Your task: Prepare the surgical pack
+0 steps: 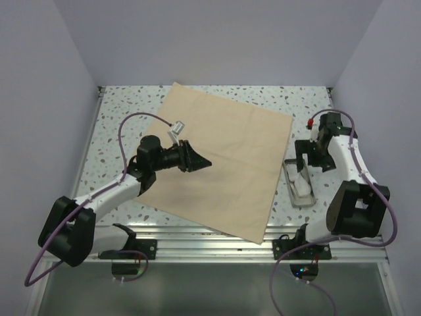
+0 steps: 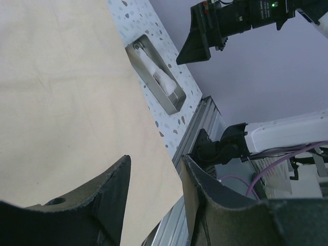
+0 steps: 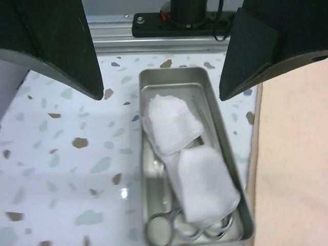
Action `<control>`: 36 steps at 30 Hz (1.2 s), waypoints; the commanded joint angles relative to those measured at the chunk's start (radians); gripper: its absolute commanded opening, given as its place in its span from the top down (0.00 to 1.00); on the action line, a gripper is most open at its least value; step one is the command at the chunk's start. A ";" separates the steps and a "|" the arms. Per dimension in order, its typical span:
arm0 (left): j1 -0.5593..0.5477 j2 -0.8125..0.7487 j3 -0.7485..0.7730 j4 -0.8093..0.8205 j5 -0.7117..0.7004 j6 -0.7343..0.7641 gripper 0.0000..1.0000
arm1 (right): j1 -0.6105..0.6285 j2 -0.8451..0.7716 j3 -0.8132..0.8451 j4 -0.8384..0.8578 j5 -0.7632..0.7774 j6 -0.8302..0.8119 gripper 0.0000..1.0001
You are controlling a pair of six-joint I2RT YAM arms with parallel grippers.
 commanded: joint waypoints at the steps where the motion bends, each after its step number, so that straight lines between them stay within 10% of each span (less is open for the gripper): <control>1: 0.000 0.007 -0.012 0.071 0.021 -0.007 0.52 | 0.013 -0.028 0.011 0.099 0.183 0.142 0.01; 6: 0.000 0.010 -0.029 0.091 0.024 -0.014 0.52 | 0.013 0.160 0.080 0.055 0.160 0.177 0.02; 10: 0.000 0.010 -0.041 0.107 0.030 -0.018 0.52 | 0.010 0.209 0.027 0.118 0.271 0.122 0.53; 18: 0.000 0.025 -0.049 0.125 0.036 -0.018 0.52 | 0.004 0.303 0.058 0.115 0.180 0.090 0.49; 21: 0.002 0.033 -0.049 0.130 0.035 -0.018 0.52 | 0.004 0.349 0.069 0.121 0.157 0.093 0.80; 27: 0.011 0.030 -0.057 0.127 0.033 -0.017 0.52 | -0.006 0.421 0.111 0.098 0.147 0.100 0.97; 36: 0.013 0.018 -0.046 0.072 -0.008 -0.009 0.53 | -0.046 0.306 0.215 -0.011 0.190 0.079 1.00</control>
